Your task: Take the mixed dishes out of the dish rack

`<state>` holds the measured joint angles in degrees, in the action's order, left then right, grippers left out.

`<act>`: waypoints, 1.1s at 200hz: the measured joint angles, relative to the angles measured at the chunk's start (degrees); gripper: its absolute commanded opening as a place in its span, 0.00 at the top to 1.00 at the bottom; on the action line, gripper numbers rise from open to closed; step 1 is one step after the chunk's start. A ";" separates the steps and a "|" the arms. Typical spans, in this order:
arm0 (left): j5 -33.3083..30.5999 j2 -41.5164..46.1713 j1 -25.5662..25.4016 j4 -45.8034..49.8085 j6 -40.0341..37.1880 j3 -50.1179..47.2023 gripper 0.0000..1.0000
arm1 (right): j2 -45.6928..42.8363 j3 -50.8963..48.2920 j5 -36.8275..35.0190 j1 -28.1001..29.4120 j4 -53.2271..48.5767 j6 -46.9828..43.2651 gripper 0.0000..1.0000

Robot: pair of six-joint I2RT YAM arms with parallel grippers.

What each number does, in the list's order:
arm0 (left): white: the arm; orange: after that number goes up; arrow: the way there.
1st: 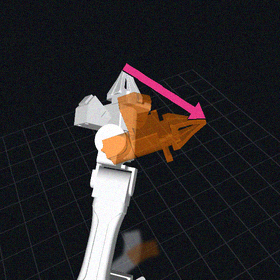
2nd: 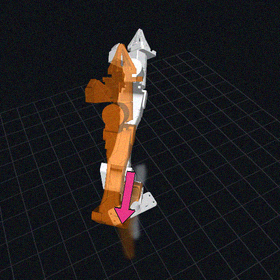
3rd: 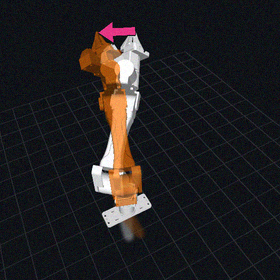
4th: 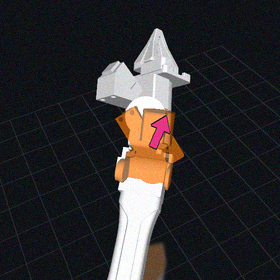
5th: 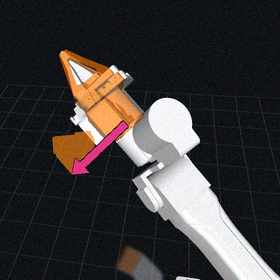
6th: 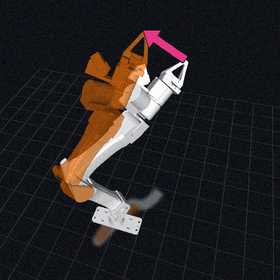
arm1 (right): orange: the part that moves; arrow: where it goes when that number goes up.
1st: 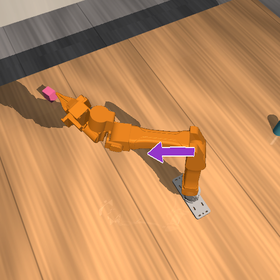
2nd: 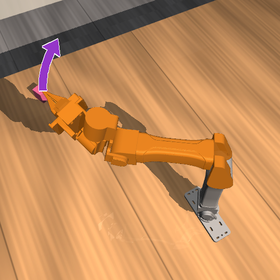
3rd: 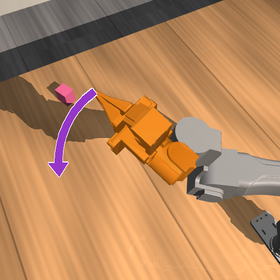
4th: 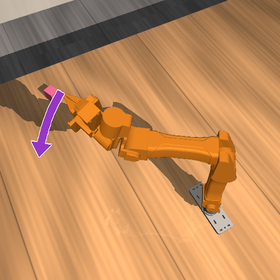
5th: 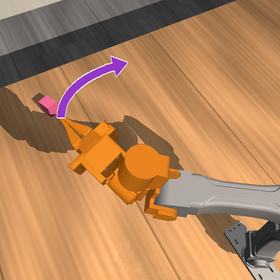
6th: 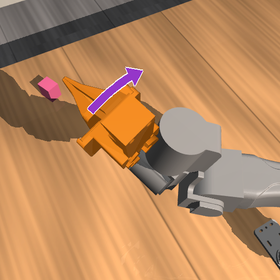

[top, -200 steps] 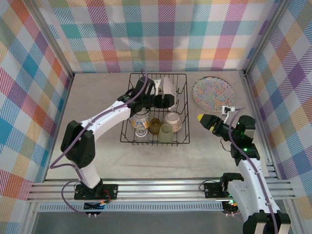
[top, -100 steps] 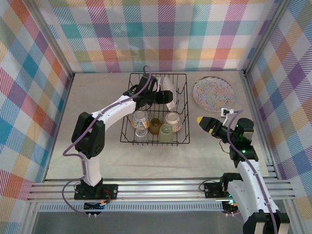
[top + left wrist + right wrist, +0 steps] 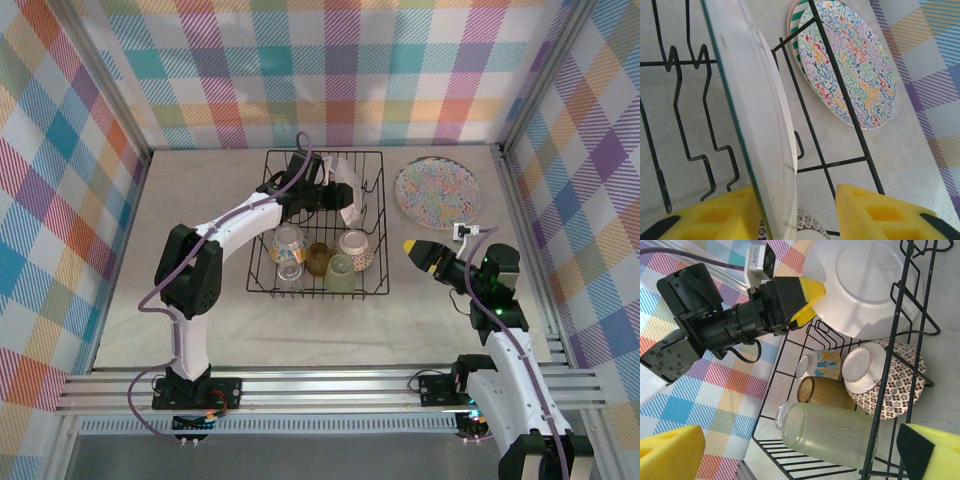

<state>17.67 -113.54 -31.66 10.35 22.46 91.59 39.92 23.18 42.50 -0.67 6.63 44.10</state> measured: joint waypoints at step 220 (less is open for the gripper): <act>3.65 -2.10 0.07 -1.29 5.25 3.17 1.00 | -0.02 -0.07 -1.09 0.33 0.24 -0.02 0.01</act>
<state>21.32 -115.63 -31.59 9.06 27.70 94.76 39.90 23.11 41.41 -0.34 6.87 44.07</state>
